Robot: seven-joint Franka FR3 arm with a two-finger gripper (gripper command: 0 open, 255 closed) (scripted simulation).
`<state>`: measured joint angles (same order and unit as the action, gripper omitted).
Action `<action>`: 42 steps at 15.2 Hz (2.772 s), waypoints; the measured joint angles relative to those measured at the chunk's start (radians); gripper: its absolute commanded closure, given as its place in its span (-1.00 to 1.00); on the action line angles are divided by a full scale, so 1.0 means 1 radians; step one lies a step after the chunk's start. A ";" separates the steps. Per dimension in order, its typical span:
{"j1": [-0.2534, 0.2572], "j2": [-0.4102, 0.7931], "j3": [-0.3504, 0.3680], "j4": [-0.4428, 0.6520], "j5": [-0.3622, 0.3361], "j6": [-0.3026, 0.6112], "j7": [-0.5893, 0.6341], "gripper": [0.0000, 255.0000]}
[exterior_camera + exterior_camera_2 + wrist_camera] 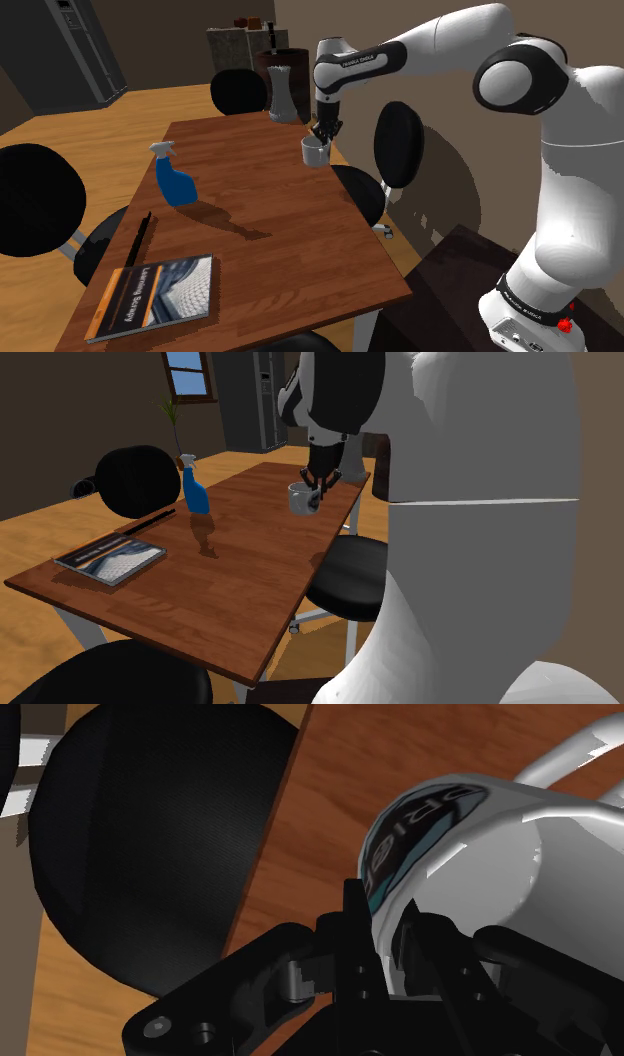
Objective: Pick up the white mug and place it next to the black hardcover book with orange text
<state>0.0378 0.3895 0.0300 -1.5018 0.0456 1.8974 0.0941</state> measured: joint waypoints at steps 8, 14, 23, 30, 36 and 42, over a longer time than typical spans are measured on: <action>0.000 -0.008 0.000 0.092 -0.001 -0.100 0.005 1.00; 0.065 -0.089 0.031 -0.018 -0.009 -0.066 0.100 1.00; 0.181 -0.164 0.099 -0.121 -0.022 -0.030 0.285 1.00; 0.279 -0.181 0.159 -0.150 -0.037 -0.012 0.446 1.00; 0.360 -0.160 0.207 -0.130 -0.057 -0.008 0.579 1.00; 0.455 -0.087 0.251 -0.029 -0.092 -0.035 0.719 1.00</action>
<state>0.4924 0.3027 0.2807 -1.5305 -0.0469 1.8624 0.8135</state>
